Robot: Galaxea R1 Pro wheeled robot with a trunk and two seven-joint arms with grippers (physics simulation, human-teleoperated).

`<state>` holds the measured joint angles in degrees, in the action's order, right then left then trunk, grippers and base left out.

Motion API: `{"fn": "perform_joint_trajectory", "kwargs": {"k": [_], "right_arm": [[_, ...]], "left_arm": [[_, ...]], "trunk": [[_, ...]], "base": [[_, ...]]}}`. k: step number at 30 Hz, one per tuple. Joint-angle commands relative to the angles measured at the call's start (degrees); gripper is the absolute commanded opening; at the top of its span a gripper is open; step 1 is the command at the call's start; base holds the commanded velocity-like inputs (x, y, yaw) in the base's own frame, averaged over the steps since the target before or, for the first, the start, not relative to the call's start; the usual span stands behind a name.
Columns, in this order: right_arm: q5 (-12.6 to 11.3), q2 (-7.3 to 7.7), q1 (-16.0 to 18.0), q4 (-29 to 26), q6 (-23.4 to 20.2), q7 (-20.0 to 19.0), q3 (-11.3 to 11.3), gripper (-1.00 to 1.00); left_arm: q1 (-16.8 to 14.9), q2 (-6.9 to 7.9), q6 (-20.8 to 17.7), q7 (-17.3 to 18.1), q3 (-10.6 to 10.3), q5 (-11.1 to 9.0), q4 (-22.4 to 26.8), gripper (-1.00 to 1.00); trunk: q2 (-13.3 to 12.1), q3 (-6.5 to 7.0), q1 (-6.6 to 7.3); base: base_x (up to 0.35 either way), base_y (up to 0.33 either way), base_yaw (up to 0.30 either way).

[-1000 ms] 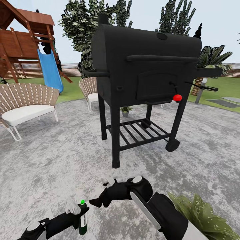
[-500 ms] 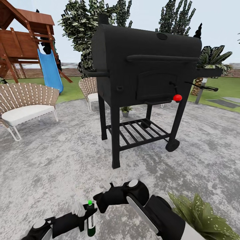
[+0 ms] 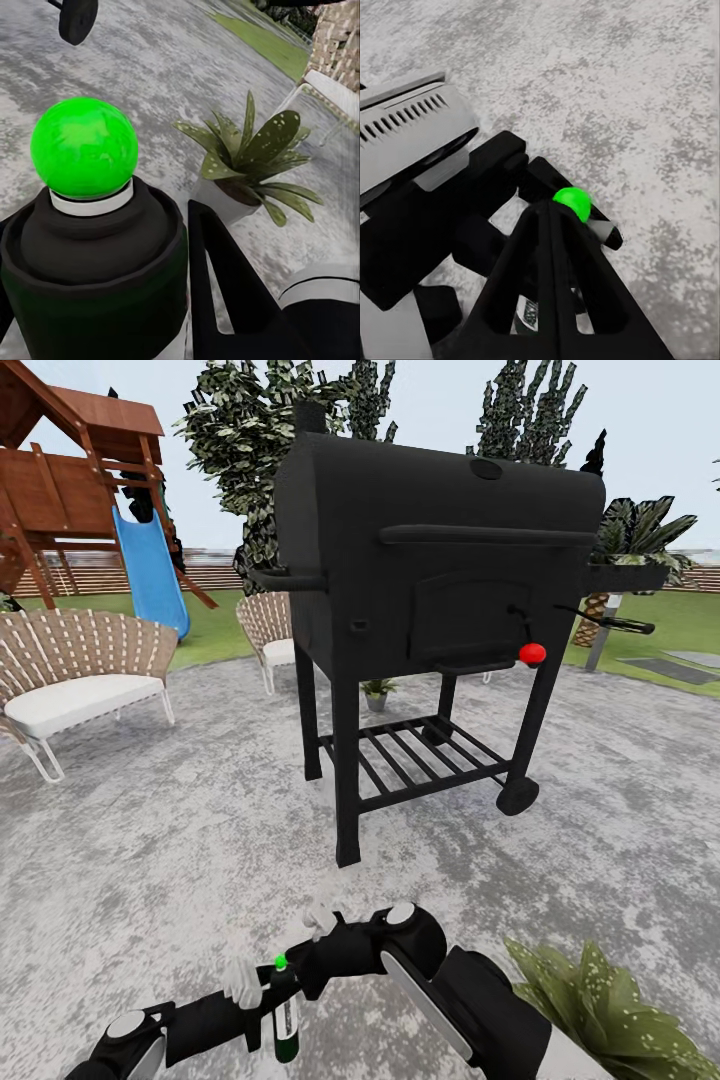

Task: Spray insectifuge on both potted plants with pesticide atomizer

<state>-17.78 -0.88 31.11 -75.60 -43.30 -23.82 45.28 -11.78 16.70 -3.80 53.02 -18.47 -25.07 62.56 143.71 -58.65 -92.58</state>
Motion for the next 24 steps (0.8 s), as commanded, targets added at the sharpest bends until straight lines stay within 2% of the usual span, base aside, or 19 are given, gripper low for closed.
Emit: {"fn": "perform_joint_trajectory", "kwargs": {"k": [1, 22, 24], "right_arm": [[0.0, 0.0, 0.0, 0.2, 0.2, 0.0, 0.0, -1.0], [-0.1, 0.0, 0.0, 2.1, 0.5, 0.1, 0.2, -1.0], [-0.1, 0.0, 0.0, 2.1, 0.5, 0.2, 0.3, -1.0]], "left_arm": [[0.0, 0.0, 0.0, 0.1, 0.0, 0.0, 0.0, -1.0], [0.0, -0.19, 0.5, 1.1, -0.3, 0.3, 0.7, -1.0], [0.0, -0.72, 0.2, 1.0, -0.3, 0.3, 0.8, -1.0]], "trunk": [[0.0, 0.0, 0.0], [0.0, 0.0, 0.0], [0.0, 0.0, 0.0]], "base": [[0.0, 0.0, 0.0], [0.0, 0.0, 0.0], [0.0, 0.0, 0.0]]}}
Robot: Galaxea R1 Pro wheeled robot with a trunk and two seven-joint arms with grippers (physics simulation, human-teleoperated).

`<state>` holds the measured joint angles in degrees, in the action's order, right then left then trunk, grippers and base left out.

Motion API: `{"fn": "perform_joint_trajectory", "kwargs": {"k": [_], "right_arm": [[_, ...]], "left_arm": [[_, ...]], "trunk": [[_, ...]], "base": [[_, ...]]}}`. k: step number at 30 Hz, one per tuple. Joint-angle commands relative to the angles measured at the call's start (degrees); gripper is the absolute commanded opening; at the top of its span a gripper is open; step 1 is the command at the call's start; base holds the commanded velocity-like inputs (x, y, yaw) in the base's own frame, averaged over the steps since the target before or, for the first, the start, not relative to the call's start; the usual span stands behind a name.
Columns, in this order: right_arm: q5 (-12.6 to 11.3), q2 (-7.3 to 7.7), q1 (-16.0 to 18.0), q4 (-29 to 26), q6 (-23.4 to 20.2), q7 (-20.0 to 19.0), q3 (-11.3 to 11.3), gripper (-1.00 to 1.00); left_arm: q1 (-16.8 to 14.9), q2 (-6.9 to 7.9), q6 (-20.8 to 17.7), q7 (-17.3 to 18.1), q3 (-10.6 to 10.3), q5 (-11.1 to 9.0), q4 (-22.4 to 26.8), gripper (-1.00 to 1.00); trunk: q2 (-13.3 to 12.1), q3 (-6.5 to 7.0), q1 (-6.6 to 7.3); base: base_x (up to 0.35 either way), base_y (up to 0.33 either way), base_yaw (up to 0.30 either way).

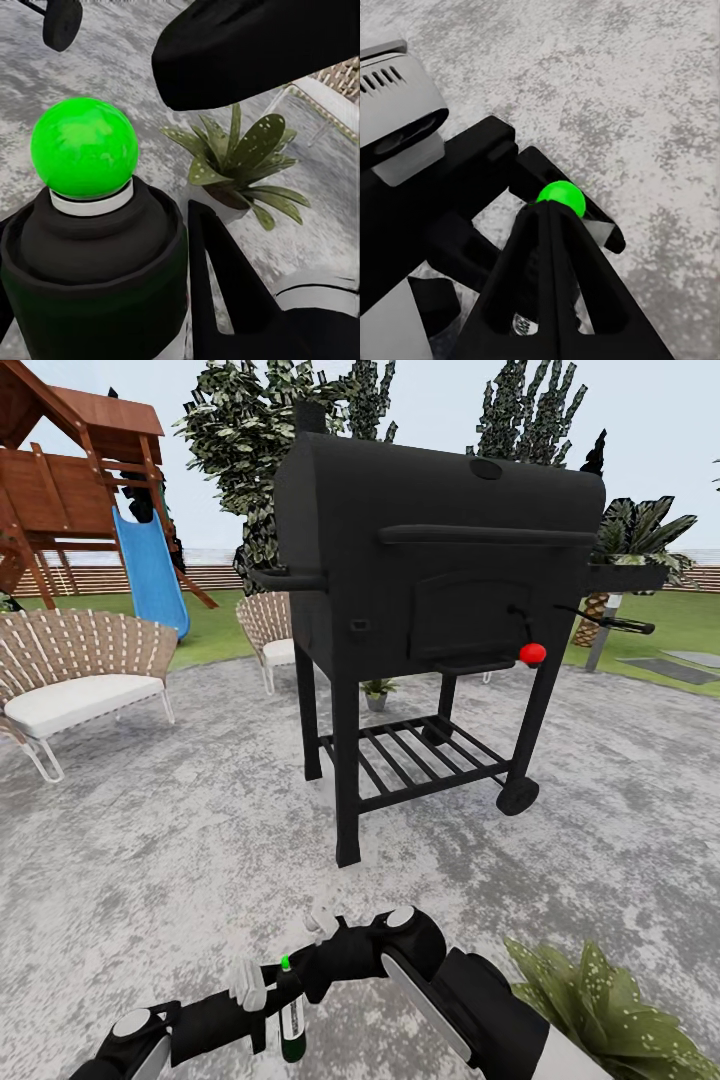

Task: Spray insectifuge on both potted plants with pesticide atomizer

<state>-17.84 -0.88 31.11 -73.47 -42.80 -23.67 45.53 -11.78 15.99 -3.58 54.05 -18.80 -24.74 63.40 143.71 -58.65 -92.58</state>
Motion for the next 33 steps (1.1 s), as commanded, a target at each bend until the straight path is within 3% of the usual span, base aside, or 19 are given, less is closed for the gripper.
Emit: {"fn": "perform_joint_trajectory", "kwargs": {"k": [1, 5, 10, 16, 20, 21, 22, 23, 25, 28, 30, 33], "right_arm": [[0.0, -0.04, 0.0, 0.0, 0.0, 0.0, 0.0, -1.0], [0.1, -0.08, 0.0, 1.4, 0.1, 0.1, 0.5, -1.0], [0.2, -0.09, 0.0, 2.6, 0.9, 0.0, 0.5, -1.0], [0.3, 0.22, 0.0, 2.0, 1.1, -0.1, -1.9, -1.0], [0.4, 0.26, 0.0, 1.9, 1.3, 0.1, -2.4, -1.0], [0.4, 0.25, 0.0, 1.6, 1.3, 4.5, -2.4, -1.0], [0.3, 0.17, 0.0, 1.4, 1.4, 6.4, -2.4, -1.0], [0.3, 0.08, 0.0, 0.5, 1.4, 9.6, -2.5, -1.0], [0.3, 0.02, 0.0, -0.3, 1.7, 12.2, -2.6, -1.0], [0.2, -0.06, 0.0, -1.1, 5.3, 18.2, -3.9, -1.0], [0.1, -0.08, 0.0, -0.7, 5.9, 21.9, -3.8, -1.0], [0.0, -0.1, 0.0, -0.5, 6.0, 24.6, -3.7, -1.0]], "left_arm": [[0.0, -0.7, -0.1, -0.1, 0.0, 0.1, 0.0, -1.0], [0.0, -2.0, -0.1, -0.1, 0.1, 3.6, 0.0, -1.0], [0.0, -2.94, -0.1, 0.0, 0.1, 4.4, 0.0, -1.0], [0.1, -1.7, 0.5, 0.2, 0.9, 4.0, -0.8, -1.0], [0.3, 0.42, 1.1, 0.1, 2.2, 3.7, -2.8, -1.0], [0.8, 0.59, 4.4, -0.6, 4.1, 3.6, -8.6, -1.0], [1.1, 0.61, 5.8, -0.8, 4.4, 3.6, -11.3, -1.0], [1.3, 0.32, 7.8, -2.4, 7.2, 3.4, -15.4, -1.0], [1.4, -0.01, 8.3, -6.1, 10.9, 3.2, -18.2, -1.0], [1.5, -0.42, 8.3, -13.2, 13.4, 2.2, -20.6, -1.0], [1.5, -0.78, 8.0, -14.9, 14.9, 0.0, -21.4, -1.0], [1.5, -1.53, 8.1, -15.9, 15.4, -0.5, -22.7, -1.0]], "trunk": [[0.0, 0.0, 0.0], [0.0, 0.0, 0.0], [0.0, 0.0, 0.0], [0.0, 0.0, 0.0], [0.0, 0.0, 0.0], [0.0, 0.0, 0.0], [0.0, 0.0, 0.0], [0.0, 0.0, 0.0], [0.0, 0.0, 0.0], [0.0, 0.0, 0.0], [0.0, 0.0, 0.0], [0.0, 0.0, 0.0]], "base": [[0.0, 0.0, 0.0], [0.0, 0.0, 0.0], [0.0, 0.0, 0.0], [0.0, 0.0, 0.0], [0.0, 0.0, 0.0], [0.0, 0.0, 0.0], [0.0, 0.0, 0.0], [0.0, 0.0, 0.0], [0.0, 0.0, 0.0], [0.0, 0.0, 0.0], [0.0, 0.0, 0.0], [0.071, 0.064, 0.0]]}}
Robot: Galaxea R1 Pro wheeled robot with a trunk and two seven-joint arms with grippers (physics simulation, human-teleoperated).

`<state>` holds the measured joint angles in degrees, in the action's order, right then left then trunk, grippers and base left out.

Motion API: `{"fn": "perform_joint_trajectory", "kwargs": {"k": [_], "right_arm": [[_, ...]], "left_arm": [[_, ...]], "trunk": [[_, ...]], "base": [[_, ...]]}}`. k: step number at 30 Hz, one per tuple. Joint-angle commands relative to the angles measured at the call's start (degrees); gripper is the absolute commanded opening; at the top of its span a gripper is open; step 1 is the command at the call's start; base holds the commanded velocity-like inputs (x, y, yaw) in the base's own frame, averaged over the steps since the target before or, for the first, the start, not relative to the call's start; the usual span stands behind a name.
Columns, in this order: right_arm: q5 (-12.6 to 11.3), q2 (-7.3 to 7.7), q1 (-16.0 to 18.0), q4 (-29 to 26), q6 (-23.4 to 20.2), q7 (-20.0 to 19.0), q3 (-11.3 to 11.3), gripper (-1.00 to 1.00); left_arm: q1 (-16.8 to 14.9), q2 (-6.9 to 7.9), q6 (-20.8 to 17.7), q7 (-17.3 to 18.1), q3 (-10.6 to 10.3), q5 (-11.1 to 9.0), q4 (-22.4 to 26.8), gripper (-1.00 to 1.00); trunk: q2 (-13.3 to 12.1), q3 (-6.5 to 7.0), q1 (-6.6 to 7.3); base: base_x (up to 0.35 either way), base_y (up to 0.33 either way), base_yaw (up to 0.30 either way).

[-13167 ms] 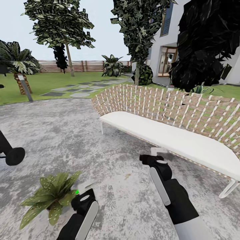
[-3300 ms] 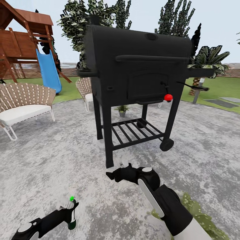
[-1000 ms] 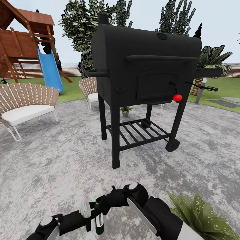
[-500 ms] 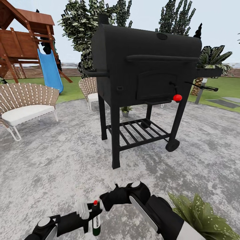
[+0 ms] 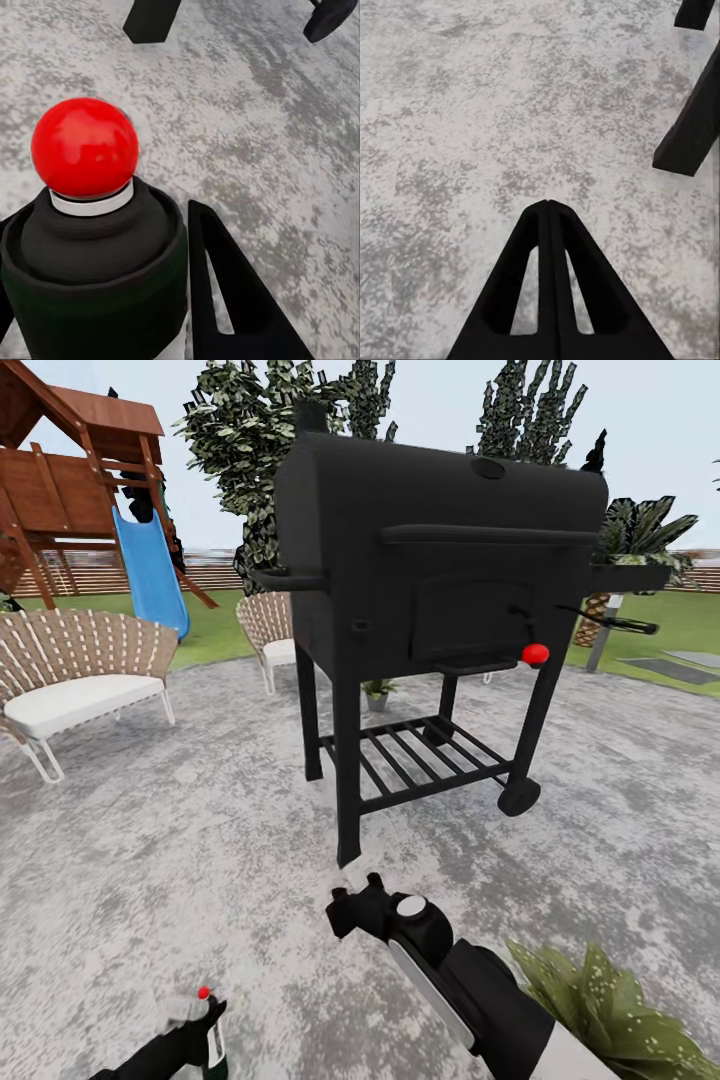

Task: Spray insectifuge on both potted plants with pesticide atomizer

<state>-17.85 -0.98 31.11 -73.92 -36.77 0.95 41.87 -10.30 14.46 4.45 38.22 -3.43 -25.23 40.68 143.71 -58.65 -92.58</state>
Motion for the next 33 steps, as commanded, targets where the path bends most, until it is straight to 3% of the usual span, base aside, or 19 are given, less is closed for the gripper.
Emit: {"fn": "perform_joint_trajectory", "kwargs": {"k": [1, 2, 4, 6, 7, 11, 13, 14, 15, 16, 26, 29, 33], "right_arm": [[-0.2, -0.18, 0.0, 0.2, 0.0, 2.0, -0.2, -1.0], [-0.3, -0.98, 0.0, 0.4, 0.1, 4.5, -0.3, -1.0], [-0.4, -3.97, 0.0, 3.7, 3.0, 15.8, -0.3, -1.0], [-0.4, -4.87, 0.0, 4.4, 4.8, 20.9, 0.0, -1.0], [-0.5, -5.01, 0.0, 4.1, 5.2, 21.8, -0.1, 1.0], [-0.6, -5.06, 0.0, 2.9, 4.8, 22.3, -0.3, 1.0], [-0.9, -5.12, 0.0, 2.6, 1.5, 22.0, -0.2, 1.0], [-1.1, -6.98, 0.0, 3.1, -4.1, 20.9, 0.2, 1.0], [-1.3, -7.35, 0.0, 3.6, -4.9, 19.1, 0.2, 1.0], [-1.4, -7.66, 0.0, 4.1, -5.8, 14.0, 0.2, 1.0], [-1.6, -7.8, 0.0, 5.6, -5.1, 12.8, -0.7, 1.0], [-1.7, -8.86, 0.3, 8.5, -3.2, 12.7, -5.1, 1.0], [-1.6, -9.02, 0.3, 10.1, 1.2, 12.3, -6.7, 1.0]], "left_arm": [[0.0, -0.08, 0.0, -0.2, 0.1, 0.0, -0.6, -1.0], [0.0, -0.08, 0.0, -0.3, 0.4, 0.0, -0.9, -1.0], [0.0, 0.1, 0.2, -0.3, 3.8, 0.1, -2.7, -1.0], [0.0, 0.08, 0.0, -0.2, 6.5, 0.0, -3.8, -1.0], [0.0, 0.03, -0.1, 0.0, 7.3, 0.0, -4.1, -1.0], [0.0, -0.04, -0.2, 0.1, 7.6, 0.0, -4.7, -1.0], [0.0, -0.1, 0.0, -0.1, 7.7, 0.0, -5.2, -1.0], [0.0, -0.27, -0.4, 0.0, 7.6, 0.1, -6.0, -1.0], [-0.1, -0.29, -1.2, 0.2, 7.6, 0.1, -6.4, -1.0], [-0.1, -0.29, -3.3, -0.1, 7.6, 0.0, -6.8, -1.0], [-0.1, -0.25, -3.4, -0.2, 7.6, 0.3, -6.8, -1.0], [-0.1, -0.3, -3.4, -0.2, 7.5, 0.2, -6.8, -1.0], [-0.1, -0.31, -3.8, -0.3, 7.5, 0.0, -6.9, -1.0]], "trunk": [[0.0, 0.0, 0.0], [0.0, 0.0, 0.0], [0.0, 0.0, 0.0], [0.0, 0.0, 0.0], [0.0, 0.0, 0.0], [0.0, 0.0, 0.0], [0.0, 0.0, 0.0], [0.0, 0.0, 0.0], [0.0, 0.0, 0.0], [0.0, 0.0, 0.0], [0.0, 0.0, 0.0], [0.0, 0.0, 0.0], [0.0, 0.0, 0.0]], "base": [[0.222, 0.161, 0.0], [0.253, 0.161, 0.0], [0.282, 0.146, 0.0], [0.298, 0.123, 0.0], [0.294, 0.181, 0.0], [0.227, 0.259, 0.0], [0.184, 0.301, -0.044], [0.241, 0.257, -0.002], [0.246, 0.252, -0.001], [0.249, 0.249, 0.0], [0.239, 0.257, 0.0], [0.25, 0.25, 0.0], [0.224, 0.27, 0.0]]}}
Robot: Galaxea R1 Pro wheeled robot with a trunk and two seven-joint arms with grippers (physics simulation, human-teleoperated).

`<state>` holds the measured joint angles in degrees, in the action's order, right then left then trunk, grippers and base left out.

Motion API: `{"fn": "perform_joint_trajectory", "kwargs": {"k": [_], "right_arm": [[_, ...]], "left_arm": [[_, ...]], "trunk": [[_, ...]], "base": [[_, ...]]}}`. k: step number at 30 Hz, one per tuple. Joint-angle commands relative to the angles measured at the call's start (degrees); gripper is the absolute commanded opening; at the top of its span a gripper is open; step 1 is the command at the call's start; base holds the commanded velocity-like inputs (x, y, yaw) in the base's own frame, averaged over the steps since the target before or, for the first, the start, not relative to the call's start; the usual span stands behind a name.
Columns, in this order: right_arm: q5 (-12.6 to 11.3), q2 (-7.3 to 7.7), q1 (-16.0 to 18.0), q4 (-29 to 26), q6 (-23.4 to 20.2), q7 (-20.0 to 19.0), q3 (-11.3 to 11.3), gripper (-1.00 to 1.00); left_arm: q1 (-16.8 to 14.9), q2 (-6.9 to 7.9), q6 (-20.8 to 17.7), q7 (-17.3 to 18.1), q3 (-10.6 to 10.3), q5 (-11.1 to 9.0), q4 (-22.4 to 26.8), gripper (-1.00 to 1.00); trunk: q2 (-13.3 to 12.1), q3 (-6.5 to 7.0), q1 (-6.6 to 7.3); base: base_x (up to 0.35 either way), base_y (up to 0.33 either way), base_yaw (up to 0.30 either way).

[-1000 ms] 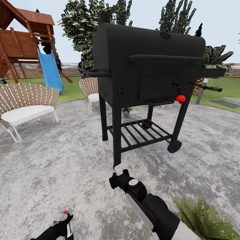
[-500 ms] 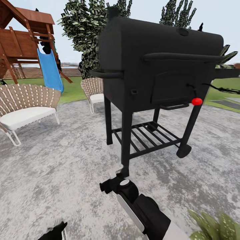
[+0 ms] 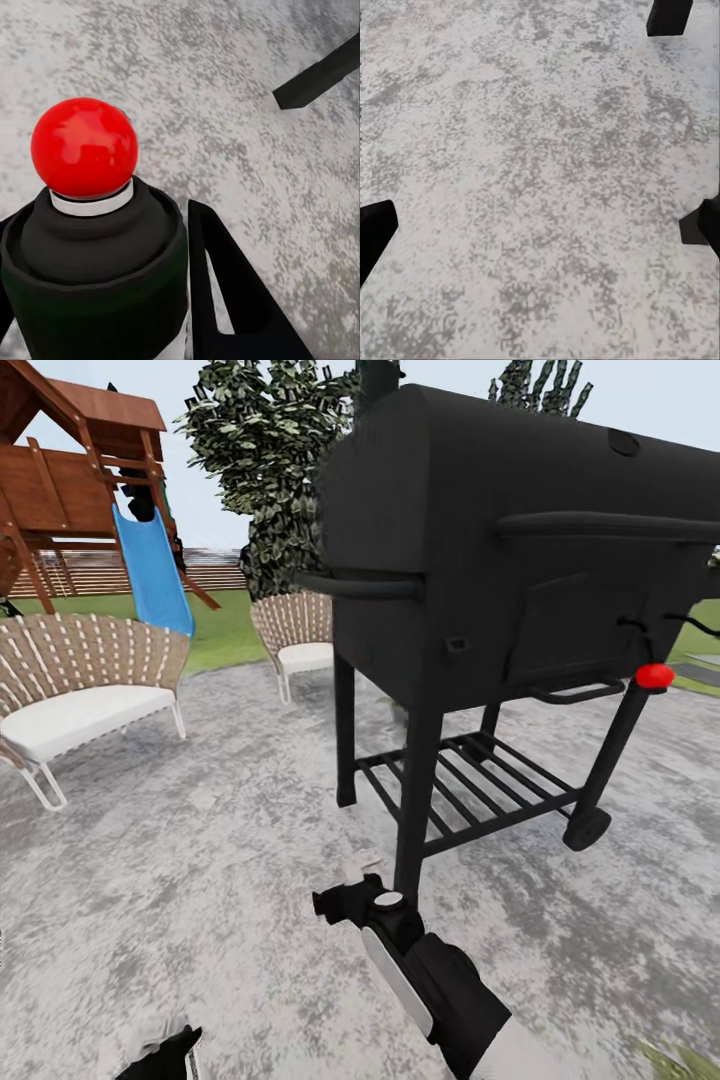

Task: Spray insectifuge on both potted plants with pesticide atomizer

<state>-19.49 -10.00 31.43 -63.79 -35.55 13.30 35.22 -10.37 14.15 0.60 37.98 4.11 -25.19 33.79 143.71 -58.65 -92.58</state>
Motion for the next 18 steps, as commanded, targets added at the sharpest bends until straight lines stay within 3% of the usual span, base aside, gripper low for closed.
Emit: {"fn": "perform_joint_trajectory", "kwargs": {"k": [1, 5, 9, 11, 12, 13, 15, 18], "right_arm": [[0.1, 0.0, 0.0, 0.1, 0.4, -0.1, 0.1, 1.0], [0.2, 0.0, -0.1, -0.1, 0.8, -0.1, 2.2, 1.0], [0.0, 0.0, -0.1, 0.2, 3.0, -0.2, 1.7, 1.0], [-0.1, 0.0, -0.1, 4.4, 11.5, -0.5, 1.5, 1.0], [-0.1, 0.0, -0.1, 8.5, 17.7, -2.2, 1.4, 1.0], [-0.1, 0.0, -0.1, 10.3, 20.8, -4.0, 1.4, 1.0], [0.0, 0.0, -0.1, 11.9, 23.8, -7.3, 1.4, 1.0], [0.0, 0.0, -0.1, 12.0, 24.1, -7.5, 1.3, 1.0]], "left_arm": [[0.0, 0.0, -0.1, 0.0, 0.0, 0.0, 0.0, -1.0], [0.0, 0.0, -0.2, 0.0, 0.0, 0.0, 0.0, -1.0], [0.0, 0.0, -0.2, 0.0, 0.1, 0.0, 0.0, -1.0], [0.0, 0.0, -0.2, 0.0, 0.1, 0.0, 0.0, -1.0], [0.0, 0.0, -0.2, -0.1, 0.1, 0.0, 0.0, -1.0], [0.0, -0.02, -0.1, -0.1, 0.1, 0.0, 0.0, -1.0], [0.0, -0.07, -0.1, -0.1, 0.1, 0.0, 0.0, -1.0], [0.0, -0.09, 0.1, -0.1, 0.1, 0.0, -0.1, -1.0]], "trunk": [[0.0, 0.0, 0.0], [0.0, 0.0, 0.0], [0.0, 0.0, 0.0], [0.0, 0.0, 0.0], [0.0, 0.0, 0.0], [0.0, 0.0, 0.0], [0.0, 0.0, 0.0], [0.0, 0.0, 0.0]], "base": [[0.181, 0.298, 0.0], [0.133, 0.315, 0.0], [0.111, 0.322, 0.0], [0.11, 0.323, 0.0], [0.114, 0.323, 0.0], [0.121, 0.323, 0.0], [0.155, 0.317, 0.0], [0.215, 0.275, 0.0]]}}
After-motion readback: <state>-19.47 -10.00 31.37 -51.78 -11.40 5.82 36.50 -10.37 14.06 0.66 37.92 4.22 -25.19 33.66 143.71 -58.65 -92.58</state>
